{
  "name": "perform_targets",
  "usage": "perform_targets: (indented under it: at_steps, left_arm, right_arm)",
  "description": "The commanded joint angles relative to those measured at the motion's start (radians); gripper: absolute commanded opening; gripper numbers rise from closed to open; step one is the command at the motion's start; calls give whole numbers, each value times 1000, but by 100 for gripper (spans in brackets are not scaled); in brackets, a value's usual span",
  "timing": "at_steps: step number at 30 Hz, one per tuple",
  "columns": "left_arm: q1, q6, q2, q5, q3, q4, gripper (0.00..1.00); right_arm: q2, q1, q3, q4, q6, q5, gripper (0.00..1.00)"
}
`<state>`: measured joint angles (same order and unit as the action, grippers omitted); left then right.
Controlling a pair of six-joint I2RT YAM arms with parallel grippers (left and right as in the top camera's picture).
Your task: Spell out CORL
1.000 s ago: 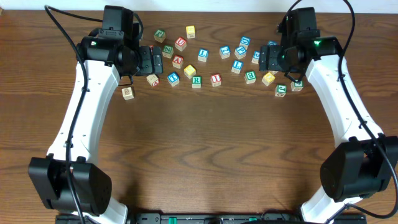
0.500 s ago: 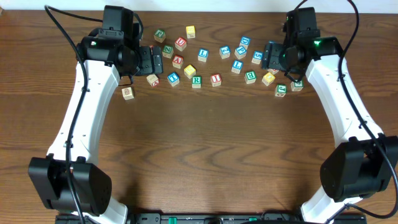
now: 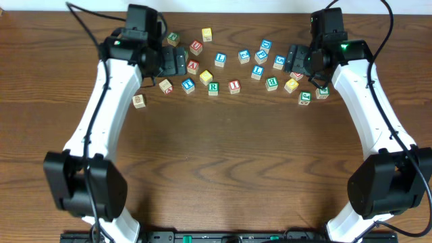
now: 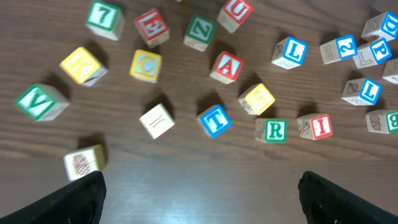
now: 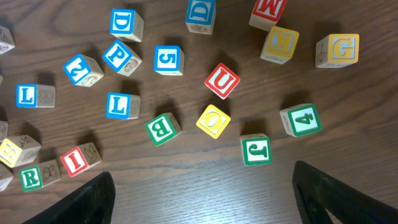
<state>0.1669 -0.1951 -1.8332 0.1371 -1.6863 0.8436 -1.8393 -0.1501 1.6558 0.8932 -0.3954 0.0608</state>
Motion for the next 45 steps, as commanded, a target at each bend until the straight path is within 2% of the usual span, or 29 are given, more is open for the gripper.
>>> perform_targets:
  at_steps: [1,4,8,11,15,21,25,45]
  left_arm:
    - [4,-37,-59,7,-57,-3,98]
    - [1,-37,-108,-65,-71,-29,98]
    - [0,35,-161,-139,-71,-110,97]
    - [-3,46,-204,-176,-70,-159,95]
    - [-10,143,-261,-175,-70,-212,93]
    - [-43,230,-335,-174,-70,-257,82]
    - [-66,306,-367,-95,-70,-307,82]
    - [-68,307,-462,-92,-70,-405,79]
  right_arm:
    - [4,-9,15,-1,-19,15,87]
    - [4,-9,15,5,-19,15,88]
    - [4,-9,15,16,-19,15,89]
    - [4,-9,13,20,-19,15,89]
    - [4,-9,0,23,-19,15,89]
    - [4,-9,-29,16,-19,15,91]
    - [4,-9,-33,16,-19,15,91]
    - [4,-9,-33,16,-19,15,92]
